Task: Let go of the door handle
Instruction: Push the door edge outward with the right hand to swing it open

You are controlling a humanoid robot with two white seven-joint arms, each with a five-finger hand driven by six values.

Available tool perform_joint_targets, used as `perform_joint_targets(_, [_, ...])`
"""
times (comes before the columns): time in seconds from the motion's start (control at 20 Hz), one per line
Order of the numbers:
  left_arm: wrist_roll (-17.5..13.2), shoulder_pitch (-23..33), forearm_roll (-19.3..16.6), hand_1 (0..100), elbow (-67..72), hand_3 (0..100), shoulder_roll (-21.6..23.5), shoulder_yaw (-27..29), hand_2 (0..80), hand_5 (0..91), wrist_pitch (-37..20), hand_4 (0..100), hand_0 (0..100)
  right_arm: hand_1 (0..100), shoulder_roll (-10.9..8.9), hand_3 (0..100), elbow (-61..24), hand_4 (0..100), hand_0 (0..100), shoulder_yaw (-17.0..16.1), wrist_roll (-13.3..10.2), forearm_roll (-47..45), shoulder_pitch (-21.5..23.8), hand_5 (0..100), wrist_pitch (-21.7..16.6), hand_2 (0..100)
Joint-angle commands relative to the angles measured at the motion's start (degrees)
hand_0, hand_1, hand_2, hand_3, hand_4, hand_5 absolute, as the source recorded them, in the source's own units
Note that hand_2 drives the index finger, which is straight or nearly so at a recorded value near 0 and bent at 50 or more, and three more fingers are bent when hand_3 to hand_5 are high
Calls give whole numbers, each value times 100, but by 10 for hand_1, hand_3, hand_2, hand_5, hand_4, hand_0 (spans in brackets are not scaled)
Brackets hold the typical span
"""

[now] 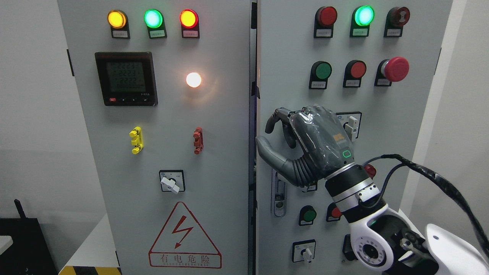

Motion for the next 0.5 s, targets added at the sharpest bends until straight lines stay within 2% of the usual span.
perform_joint_targets(0.0, [-2,-18,0,389,53,0,0,9,0,0,4,0,120,331,35,1000,-29,925,508,-445,-17,350,187,997,-29,547])
perform_joint_targets(0.1, [-2,-18,0,389,53,0,0,9,0,0,4,0,120,331,35,1000,-38,925,506,-490,-44,491,213,997,-38,555])
perform_joint_targets(0.25, [-2,-18,0,389,53,0,0,9,0,0,4,0,120,335,62,1000,-73,925,501,-630,-219,562,274,996,-240,561])
perform_joint_targets(0.45, [-2,-18,0,389,53,0,0,9,0,0,4,0,120,339,114,1000,-134,926,495,-823,-228,825,406,996,-424,570])
